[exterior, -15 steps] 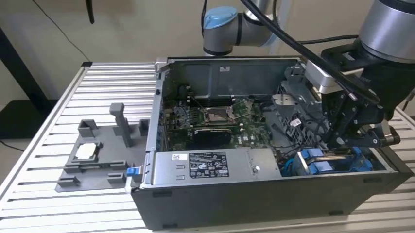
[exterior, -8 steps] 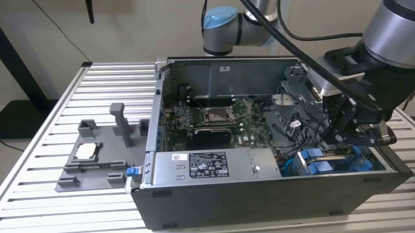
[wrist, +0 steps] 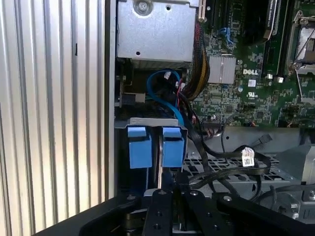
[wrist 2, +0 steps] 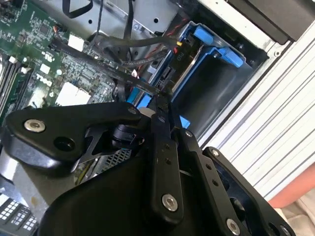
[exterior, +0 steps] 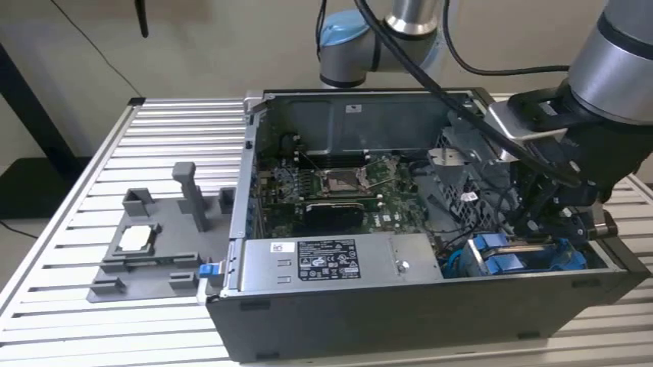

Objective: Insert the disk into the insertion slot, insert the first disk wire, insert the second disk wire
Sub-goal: 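Insert the second disk wire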

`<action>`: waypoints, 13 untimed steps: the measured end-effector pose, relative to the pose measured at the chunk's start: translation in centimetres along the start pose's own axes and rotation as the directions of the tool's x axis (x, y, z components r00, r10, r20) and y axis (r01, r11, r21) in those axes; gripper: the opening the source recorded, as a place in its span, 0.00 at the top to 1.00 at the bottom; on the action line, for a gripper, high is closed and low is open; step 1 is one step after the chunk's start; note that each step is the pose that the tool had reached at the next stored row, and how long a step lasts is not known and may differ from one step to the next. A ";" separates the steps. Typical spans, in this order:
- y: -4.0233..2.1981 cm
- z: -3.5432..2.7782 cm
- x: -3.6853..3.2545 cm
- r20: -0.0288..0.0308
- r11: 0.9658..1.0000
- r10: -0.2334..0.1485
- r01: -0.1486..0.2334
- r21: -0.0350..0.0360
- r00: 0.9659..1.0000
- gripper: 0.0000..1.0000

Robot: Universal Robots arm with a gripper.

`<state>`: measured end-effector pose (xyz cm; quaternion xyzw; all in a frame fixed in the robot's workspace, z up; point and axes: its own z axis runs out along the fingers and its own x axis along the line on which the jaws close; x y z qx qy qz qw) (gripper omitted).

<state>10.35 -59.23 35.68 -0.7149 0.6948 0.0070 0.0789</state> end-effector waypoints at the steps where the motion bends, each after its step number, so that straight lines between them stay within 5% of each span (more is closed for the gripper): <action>1: -0.24 0.18 0.00 0.000 1.000 0.001 -0.001 -0.001 1.000 0.84; 8: -0.44 0.90 -0.76 -0.002 1.000 0.002 -0.002 -0.002 1.000 0.84; 13: -0.85 1.11 -0.73 -0.027 1.000 0.001 -0.001 -0.003 1.000 0.84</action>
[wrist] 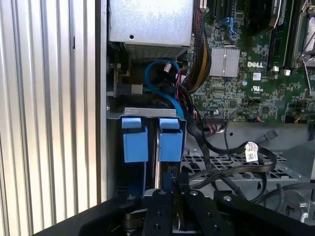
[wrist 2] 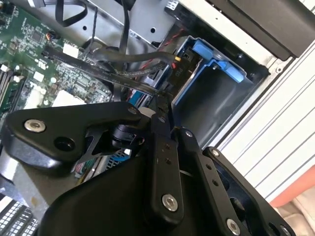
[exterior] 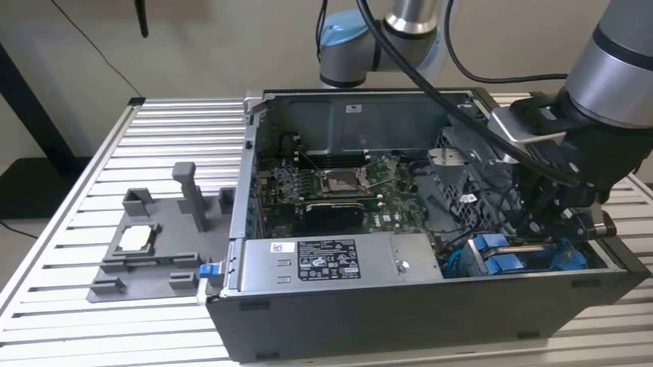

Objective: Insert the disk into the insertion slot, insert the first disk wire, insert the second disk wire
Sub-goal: 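Insert the second disk wire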

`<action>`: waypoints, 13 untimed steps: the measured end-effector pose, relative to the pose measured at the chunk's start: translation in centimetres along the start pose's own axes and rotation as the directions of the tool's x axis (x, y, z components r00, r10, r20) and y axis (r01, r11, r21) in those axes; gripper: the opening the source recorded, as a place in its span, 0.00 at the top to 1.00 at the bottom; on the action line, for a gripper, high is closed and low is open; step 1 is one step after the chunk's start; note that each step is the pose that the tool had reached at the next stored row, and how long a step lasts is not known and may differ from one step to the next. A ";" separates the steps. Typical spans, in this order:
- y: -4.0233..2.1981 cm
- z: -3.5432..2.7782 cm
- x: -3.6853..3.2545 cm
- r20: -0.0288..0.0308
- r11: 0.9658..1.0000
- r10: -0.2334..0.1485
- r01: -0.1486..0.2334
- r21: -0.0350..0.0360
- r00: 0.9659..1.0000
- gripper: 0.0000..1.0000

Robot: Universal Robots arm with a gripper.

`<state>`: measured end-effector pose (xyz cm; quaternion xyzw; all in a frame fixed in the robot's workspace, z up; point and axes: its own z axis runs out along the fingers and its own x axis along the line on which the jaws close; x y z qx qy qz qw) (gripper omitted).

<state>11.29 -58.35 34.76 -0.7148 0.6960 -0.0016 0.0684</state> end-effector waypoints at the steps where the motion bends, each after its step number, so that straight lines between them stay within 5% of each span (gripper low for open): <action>1: -0.06 0.05 0.00 -0.001 1.000 0.000 0.000 0.000 1.000 0.84; 13: -0.04 0.55 -0.04 -0.002 1.000 0.004 -0.004 0.001 1.000 0.84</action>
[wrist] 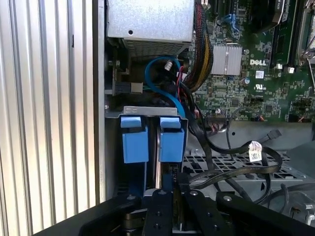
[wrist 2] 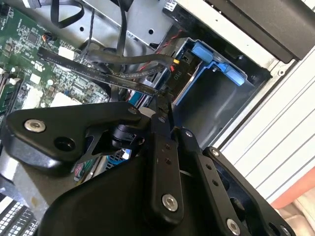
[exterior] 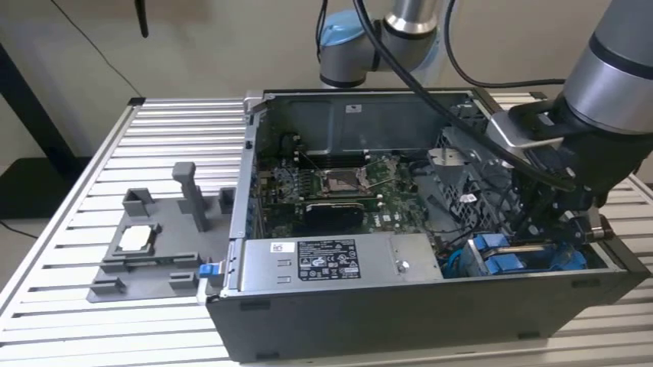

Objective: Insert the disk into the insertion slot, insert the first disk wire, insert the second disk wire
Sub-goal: 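Insert the second disk wire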

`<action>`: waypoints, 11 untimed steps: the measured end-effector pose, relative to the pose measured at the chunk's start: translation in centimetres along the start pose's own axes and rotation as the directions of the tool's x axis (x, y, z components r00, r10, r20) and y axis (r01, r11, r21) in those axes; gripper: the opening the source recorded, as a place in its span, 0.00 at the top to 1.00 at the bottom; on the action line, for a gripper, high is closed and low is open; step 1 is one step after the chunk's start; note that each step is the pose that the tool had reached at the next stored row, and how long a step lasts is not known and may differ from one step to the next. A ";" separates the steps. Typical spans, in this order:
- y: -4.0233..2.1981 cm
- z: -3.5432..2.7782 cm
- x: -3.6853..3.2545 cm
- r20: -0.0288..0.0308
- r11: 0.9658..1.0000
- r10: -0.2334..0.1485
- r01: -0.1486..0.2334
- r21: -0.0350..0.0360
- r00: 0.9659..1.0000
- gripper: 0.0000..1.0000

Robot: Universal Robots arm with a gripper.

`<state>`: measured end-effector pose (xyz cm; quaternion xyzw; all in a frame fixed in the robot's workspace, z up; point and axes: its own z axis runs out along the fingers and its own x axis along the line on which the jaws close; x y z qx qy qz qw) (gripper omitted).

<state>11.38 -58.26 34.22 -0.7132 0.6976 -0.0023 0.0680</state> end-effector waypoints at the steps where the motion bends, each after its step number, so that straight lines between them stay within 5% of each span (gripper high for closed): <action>1: 0.00 0.01 0.00 0.000 1.000 0.000 0.000 0.000 1.000 0.84; 11: -0.08 0.08 0.00 0.003 1.000 0.002 -0.002 0.000 1.000 0.84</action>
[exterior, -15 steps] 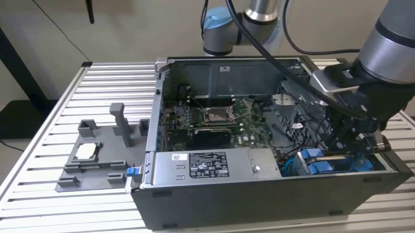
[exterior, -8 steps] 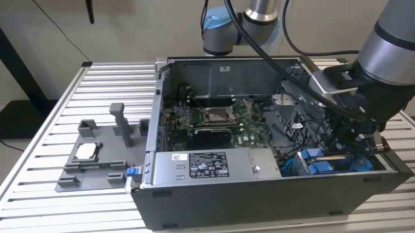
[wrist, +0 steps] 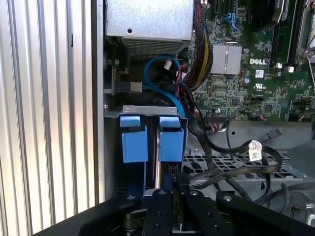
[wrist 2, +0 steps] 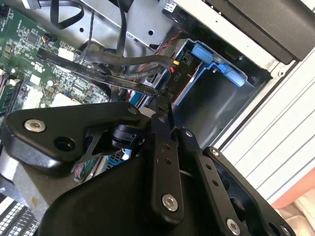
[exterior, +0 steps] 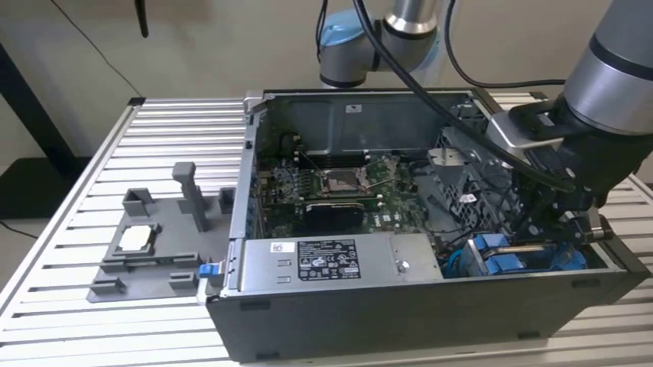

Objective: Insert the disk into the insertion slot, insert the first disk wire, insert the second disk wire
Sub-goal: 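Insert the second disk wire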

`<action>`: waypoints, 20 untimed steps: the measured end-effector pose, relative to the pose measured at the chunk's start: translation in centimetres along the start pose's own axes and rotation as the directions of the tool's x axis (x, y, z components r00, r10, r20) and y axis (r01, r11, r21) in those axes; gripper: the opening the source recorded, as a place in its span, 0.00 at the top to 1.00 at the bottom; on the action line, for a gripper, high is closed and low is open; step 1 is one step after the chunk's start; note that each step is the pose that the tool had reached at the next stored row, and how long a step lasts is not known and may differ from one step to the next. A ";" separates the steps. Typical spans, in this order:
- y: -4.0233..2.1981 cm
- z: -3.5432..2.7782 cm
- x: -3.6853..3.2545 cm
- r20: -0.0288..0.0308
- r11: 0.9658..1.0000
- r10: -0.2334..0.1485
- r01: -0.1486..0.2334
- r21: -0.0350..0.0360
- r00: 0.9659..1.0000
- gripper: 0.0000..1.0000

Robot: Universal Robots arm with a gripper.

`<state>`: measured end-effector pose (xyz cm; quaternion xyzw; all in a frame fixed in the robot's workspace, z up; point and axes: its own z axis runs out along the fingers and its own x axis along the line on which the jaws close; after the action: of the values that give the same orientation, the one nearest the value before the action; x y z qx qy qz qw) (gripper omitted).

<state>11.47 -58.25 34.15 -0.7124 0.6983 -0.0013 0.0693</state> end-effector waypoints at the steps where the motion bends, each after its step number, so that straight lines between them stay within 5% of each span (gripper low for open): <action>1: -0.01 0.00 0.00 0.001 1.000 0.000 0.000 0.000 1.000 0.84; 6: -0.05 0.09 0.00 0.009 1.000 0.001 -0.001 0.001 1.000 0.84; 20: -0.02 0.65 0.07 0.009 1.000 0.014 -0.014 0.002 1.000 0.84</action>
<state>11.56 -58.25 33.51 -0.7076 0.7029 0.0015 0.0730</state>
